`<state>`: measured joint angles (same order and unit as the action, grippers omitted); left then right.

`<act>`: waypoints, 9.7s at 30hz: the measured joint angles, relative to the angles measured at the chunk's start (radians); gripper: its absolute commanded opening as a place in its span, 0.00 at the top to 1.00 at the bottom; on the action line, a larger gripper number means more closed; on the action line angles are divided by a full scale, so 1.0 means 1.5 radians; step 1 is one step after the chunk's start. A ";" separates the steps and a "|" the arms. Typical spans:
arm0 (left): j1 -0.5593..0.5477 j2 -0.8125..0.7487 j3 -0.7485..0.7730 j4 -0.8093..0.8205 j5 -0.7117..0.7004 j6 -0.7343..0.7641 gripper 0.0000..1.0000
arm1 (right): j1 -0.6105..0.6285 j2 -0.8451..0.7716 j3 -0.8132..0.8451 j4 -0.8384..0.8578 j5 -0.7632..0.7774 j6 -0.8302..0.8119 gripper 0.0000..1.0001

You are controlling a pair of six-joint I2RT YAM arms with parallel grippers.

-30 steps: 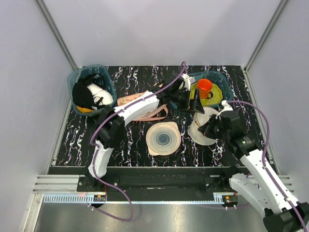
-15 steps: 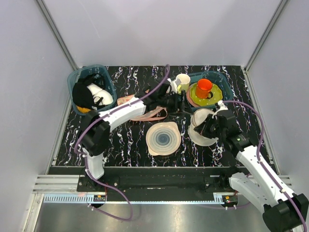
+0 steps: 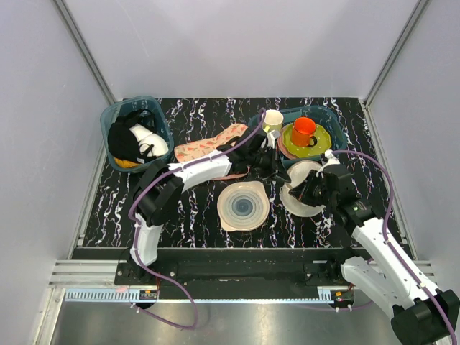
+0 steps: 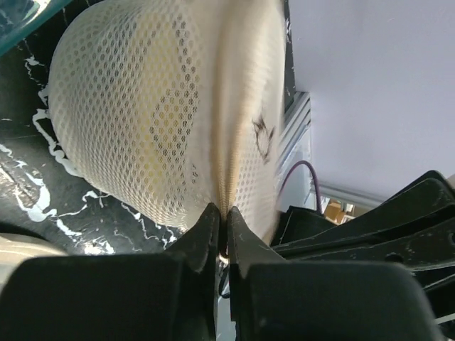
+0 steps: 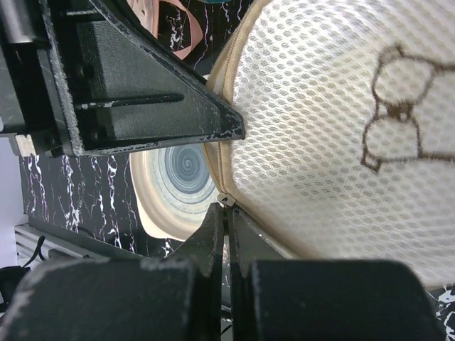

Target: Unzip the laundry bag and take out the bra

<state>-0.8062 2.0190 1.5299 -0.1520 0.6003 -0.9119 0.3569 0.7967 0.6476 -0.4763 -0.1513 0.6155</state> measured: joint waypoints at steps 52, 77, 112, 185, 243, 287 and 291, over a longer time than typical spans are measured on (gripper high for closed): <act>0.101 -0.103 -0.049 -0.146 -0.008 0.211 1.00 | -0.023 -0.006 0.192 -0.173 0.196 -0.045 0.19; 0.106 -0.152 -0.143 -0.063 0.020 0.148 0.45 | -0.023 0.074 0.128 -0.086 0.099 0.024 0.27; 0.084 -0.109 -0.134 -0.027 0.067 0.141 0.70 | -0.015 0.154 0.131 -0.009 0.070 0.063 0.26; 0.075 -0.115 -0.143 0.033 0.087 0.083 1.00 | 0.005 0.126 0.048 0.068 0.098 0.089 1.00; -0.031 0.051 0.140 -0.232 -0.149 0.215 0.40 | 0.006 -0.137 0.187 -0.226 0.262 -0.011 1.00; -0.095 0.079 0.121 -0.190 -0.405 0.287 0.24 | 0.007 -0.153 0.161 -0.223 0.247 -0.012 1.00; -0.100 0.087 0.097 -0.180 -0.440 0.290 0.12 | 0.007 -0.159 0.161 -0.223 0.247 -0.012 1.00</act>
<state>-0.9565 2.1502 1.6756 -0.4221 -0.0605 -0.4767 0.3668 0.5579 0.8890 -0.8101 0.2192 0.5980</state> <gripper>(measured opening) 0.852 0.012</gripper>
